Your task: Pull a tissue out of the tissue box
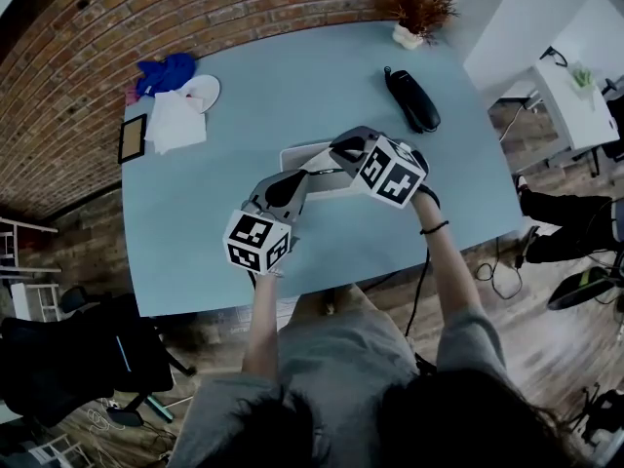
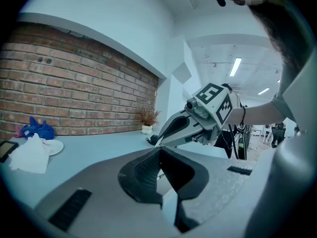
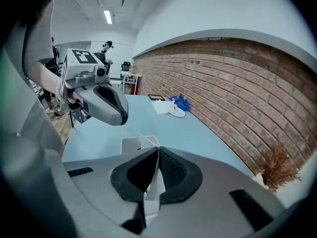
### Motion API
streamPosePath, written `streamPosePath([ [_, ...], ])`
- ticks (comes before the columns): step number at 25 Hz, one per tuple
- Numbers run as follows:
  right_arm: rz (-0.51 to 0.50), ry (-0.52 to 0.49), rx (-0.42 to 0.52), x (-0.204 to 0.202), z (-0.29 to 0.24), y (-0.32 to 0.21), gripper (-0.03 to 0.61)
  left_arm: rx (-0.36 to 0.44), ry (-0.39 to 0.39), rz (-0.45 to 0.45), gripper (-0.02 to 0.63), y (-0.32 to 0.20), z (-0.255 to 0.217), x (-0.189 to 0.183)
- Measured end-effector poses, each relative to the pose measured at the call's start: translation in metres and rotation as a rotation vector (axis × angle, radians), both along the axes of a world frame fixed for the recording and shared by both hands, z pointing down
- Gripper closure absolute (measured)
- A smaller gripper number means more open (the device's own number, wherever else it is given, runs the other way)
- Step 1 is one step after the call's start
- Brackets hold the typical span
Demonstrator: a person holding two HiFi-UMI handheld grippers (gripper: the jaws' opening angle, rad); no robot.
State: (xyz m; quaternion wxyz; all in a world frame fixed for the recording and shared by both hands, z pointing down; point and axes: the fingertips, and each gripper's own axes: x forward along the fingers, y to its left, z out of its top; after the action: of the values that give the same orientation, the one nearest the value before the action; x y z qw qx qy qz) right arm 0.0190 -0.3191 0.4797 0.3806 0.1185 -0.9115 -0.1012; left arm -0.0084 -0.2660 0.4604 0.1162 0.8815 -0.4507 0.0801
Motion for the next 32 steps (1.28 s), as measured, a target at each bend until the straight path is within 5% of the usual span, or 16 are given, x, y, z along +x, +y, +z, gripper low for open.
streamPosePath([
  [17,0.086,-0.130,0.034,0.013,-0.032,0.010,0.577,0.096,0.023,0.024,0.611,0.001,-0.037,0.006],
  [32,0.224,-0.434,0.023,0.036,-0.080,0.019,0.577,0.172,-0.005,0.049,0.611,0.010,-0.059,0.020],
])
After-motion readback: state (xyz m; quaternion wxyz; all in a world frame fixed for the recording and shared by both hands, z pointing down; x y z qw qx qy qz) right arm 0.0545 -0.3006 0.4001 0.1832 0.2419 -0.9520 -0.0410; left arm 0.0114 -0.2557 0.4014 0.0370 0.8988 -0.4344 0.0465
